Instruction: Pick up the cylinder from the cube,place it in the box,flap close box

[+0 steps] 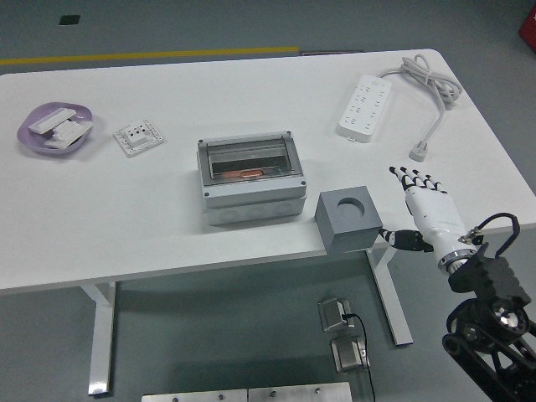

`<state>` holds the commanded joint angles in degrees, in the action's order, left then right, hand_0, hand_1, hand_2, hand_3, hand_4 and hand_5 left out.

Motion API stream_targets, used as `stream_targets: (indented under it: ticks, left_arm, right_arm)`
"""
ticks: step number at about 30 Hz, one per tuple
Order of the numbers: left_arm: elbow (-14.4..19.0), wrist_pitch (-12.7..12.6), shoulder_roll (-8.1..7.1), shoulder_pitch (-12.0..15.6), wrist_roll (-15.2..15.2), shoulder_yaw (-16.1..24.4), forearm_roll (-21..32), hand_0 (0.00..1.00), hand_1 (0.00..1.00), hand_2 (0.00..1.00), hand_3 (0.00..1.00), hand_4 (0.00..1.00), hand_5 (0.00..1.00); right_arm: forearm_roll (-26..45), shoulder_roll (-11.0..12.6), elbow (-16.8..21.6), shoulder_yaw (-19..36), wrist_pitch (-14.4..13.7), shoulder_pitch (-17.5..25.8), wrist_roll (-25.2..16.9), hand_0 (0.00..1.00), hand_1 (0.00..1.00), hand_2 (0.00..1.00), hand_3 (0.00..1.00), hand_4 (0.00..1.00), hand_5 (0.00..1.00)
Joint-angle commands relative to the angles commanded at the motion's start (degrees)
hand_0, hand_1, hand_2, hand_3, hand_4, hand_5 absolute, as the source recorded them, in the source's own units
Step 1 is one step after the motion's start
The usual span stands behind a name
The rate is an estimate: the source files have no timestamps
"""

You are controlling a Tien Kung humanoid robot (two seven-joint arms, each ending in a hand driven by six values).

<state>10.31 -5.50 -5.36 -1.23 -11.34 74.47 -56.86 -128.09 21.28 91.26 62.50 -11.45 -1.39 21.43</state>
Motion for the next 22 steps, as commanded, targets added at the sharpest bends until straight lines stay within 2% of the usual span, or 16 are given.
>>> stream_targets:
  ticks: [13,22]
  left_arm:
    - [0.0,0.0,0.3,-0.4,-0.1,-0.2,0.0,0.629,0.581,0.529,0.613,0.552,0.186]
    - [0.0,0.0,0.31,-0.5,-0.1,-0.4,0.0,0.629,0.581,0.529,0.613,0.55,0.187]
  right_arm:
    - [-0.4,-1.9,-1.5,-1.9,-0.7,-1.4,-0.2,0.998,0.998,0.998,0.998,0.843,0.079]
    - [-0.6,-2.7,-4.6,-2.2,-1.2,-4.0,-0.5,0.998,0.998,0.998,0.998,0.835,0.076]
